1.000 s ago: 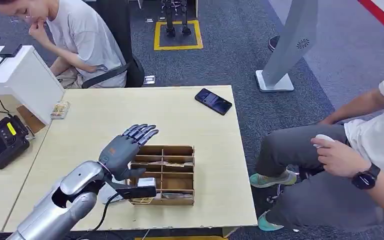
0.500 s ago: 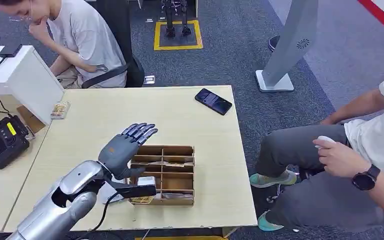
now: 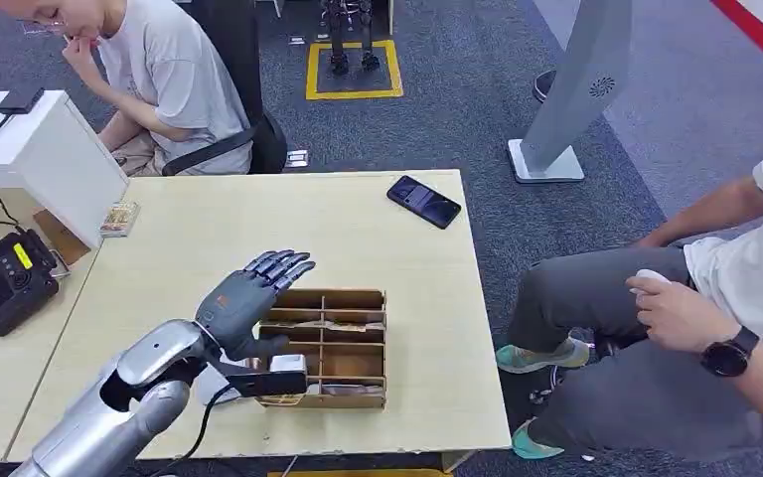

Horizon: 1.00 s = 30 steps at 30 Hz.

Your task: Pass the card to the sensor for recognition and then transmit it.

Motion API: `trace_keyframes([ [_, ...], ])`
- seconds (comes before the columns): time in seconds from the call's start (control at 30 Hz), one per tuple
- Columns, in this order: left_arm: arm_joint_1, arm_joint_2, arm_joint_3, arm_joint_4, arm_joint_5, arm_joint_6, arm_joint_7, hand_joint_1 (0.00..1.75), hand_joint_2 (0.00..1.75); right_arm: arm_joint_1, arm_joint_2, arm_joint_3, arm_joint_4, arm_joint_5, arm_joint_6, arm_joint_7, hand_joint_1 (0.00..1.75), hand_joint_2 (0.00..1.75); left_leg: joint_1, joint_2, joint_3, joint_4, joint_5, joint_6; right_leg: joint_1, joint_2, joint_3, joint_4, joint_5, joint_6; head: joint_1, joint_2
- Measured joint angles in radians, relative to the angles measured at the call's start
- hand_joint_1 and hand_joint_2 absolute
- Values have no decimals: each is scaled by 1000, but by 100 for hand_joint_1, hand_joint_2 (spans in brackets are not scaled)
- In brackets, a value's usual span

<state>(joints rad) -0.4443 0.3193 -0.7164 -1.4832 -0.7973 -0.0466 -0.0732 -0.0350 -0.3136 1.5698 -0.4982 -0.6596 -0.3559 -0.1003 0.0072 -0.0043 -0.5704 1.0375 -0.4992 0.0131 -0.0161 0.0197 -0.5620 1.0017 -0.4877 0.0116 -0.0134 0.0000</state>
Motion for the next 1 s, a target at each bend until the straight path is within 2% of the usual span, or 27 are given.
trace_keyframes([
  [0.37, -1, 15, 0, 2, 26, -35, -21, 0, 175, 0, 0, 0, -3, 12, -5, 7, 0, 175, 0, 0, 0, 0, 0, 0, 0, 0, 0, 0, 0, 0, 0, 0],
  [0.77, -4, 20, 0, 3, 31, -37, -23, 0, 175, -7, 0, 0, -11, 16, -8, 10, 0, 175, 0, 0, 0, 0, 0, 0, 0, 0, 0, 0, 0, 0, 0, 0],
  [0.8, -4, 20, 0, 3, 31, -38, -24, 175, 175, -7, 0, 0, -12, 18, -10, 10, 0, 175, 0, 0, 0, 0, 0, 0, 0, 0, 0, 0, 0, 0, 0, 0],
  [1.0, -4, 20, 0, 3, 34, -39, -26, 175, 175, -9, 0, 0, -18, 20, -14, 14, 0, 175, 0, 0, 0, 0, 0, 0, 0, 0, 0, 0, 0, 0, 0, 0],
])
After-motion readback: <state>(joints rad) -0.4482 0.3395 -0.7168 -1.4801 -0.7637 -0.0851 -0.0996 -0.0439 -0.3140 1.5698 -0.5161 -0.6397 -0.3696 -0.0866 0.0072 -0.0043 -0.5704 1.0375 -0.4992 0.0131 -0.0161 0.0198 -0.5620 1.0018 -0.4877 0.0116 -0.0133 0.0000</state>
